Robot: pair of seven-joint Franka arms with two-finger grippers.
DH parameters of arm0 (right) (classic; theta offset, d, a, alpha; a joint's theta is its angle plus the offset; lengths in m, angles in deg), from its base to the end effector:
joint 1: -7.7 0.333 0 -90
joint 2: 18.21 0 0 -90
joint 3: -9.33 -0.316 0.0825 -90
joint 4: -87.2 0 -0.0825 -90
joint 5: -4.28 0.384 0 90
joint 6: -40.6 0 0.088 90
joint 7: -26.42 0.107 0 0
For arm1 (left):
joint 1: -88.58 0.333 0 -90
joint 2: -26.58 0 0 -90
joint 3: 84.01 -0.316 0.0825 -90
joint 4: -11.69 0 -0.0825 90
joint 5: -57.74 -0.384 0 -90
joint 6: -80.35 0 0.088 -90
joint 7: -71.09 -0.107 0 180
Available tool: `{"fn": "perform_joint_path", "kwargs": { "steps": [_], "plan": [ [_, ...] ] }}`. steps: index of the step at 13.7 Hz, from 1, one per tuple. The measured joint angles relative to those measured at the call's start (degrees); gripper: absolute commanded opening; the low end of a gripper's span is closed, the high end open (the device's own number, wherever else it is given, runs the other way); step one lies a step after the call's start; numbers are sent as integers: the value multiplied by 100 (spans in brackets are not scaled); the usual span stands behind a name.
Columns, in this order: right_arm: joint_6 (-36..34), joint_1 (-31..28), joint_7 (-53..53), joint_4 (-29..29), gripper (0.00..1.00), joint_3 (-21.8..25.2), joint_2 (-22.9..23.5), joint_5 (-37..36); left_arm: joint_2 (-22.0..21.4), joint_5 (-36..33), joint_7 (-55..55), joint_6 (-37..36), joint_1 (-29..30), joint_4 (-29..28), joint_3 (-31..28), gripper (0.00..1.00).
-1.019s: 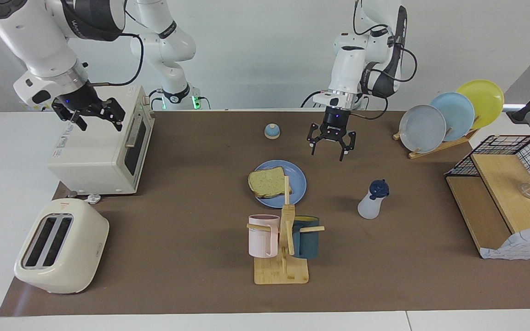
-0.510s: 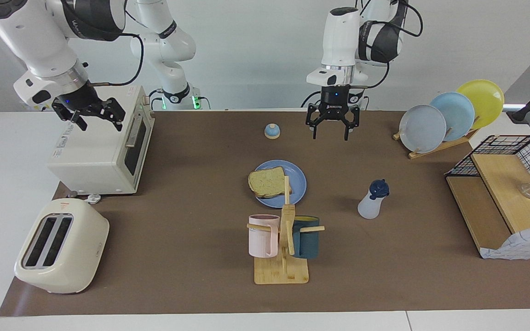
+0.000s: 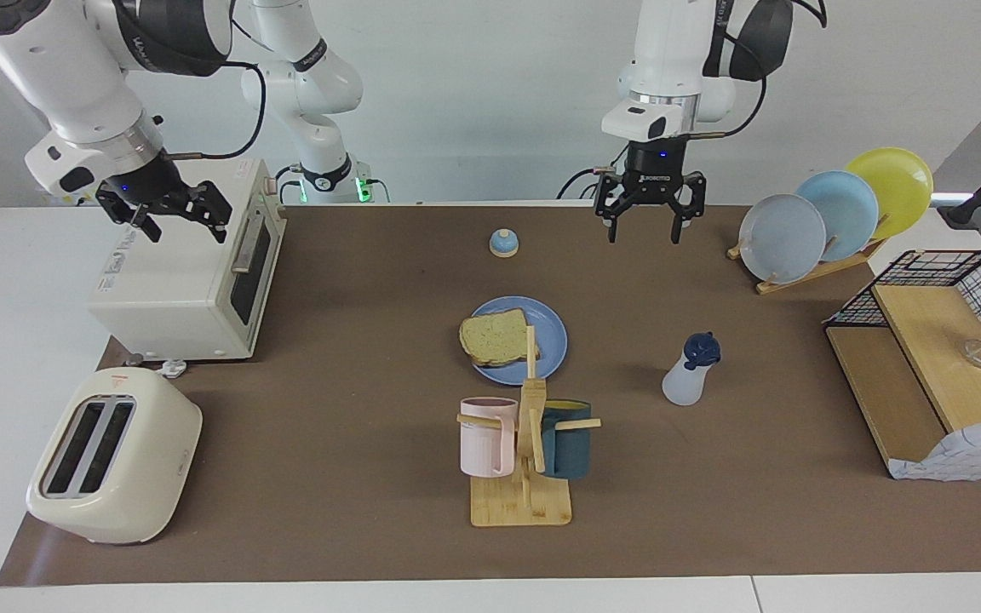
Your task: Put bread on plate and add seasoning
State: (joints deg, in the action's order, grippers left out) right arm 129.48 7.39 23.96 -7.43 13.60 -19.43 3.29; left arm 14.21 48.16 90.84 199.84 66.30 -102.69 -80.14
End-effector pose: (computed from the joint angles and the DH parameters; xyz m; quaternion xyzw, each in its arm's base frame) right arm 0.5414 -0.0457 0.5966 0.9990 -0.0183 -0.0400 0.0054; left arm 0.4710 -0.2251 0.5850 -0.9812 0.0848 -0.1722 0.0197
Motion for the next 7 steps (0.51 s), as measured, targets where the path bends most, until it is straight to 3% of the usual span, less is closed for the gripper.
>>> {"fn": "perform_joint_path", "kwargs": {
  "steps": [7],
  "plan": [
    [0, 0, 0, 0, 100, 0, 0, 0, 550, 371, -1138, -1131, 1173, 1054, -40, 100]
  ]
}}
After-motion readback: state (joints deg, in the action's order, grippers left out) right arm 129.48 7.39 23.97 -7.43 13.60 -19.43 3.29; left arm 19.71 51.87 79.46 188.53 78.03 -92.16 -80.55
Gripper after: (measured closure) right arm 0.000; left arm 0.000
